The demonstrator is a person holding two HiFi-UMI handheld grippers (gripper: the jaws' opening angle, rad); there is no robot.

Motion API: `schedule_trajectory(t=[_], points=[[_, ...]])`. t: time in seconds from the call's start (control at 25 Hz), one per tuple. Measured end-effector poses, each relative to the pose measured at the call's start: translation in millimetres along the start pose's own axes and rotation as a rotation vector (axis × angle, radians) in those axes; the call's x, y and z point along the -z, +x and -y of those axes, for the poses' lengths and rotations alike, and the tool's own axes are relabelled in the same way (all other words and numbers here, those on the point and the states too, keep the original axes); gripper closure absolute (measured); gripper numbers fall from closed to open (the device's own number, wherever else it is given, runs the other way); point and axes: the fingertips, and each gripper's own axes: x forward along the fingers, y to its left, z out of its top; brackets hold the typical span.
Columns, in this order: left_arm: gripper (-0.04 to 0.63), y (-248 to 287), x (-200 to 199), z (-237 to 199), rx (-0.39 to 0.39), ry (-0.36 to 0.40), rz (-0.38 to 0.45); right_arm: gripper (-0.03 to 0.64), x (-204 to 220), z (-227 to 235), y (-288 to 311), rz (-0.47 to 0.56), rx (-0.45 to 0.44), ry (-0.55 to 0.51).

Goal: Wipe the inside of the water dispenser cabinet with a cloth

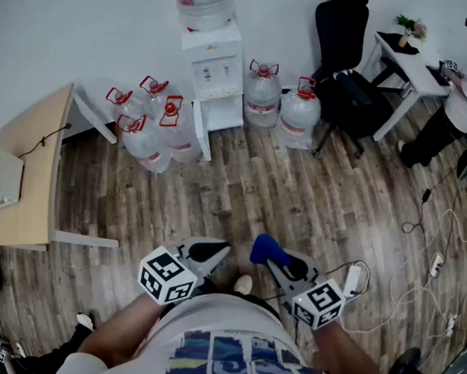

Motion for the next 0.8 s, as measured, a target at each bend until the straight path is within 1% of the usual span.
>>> schedule_trajectory(t=[0.28, 0.52, 0.64, 0.8], points=[[0.592, 7, -2, 6, 0.001, 0.006, -0.001, 0.532, 4, 8, -3, 0.007, 0.003, 0.001], [0.592, 14, -4, -1, -0.003, -0.007, -0.006, 0.532, 2, 17, 5, 0.021, -0.018, 0.032], [0.592, 17, -6, -11, -0.003, -0.024, 0.005, 0.532, -3, 22, 16, 0.029, -0.028, 0.030], [0.592, 19, -10, -42, -0.005, -0.058, 0.021, 0.532, -12, 33, 42, 0.013, -0.028, 0.026]])
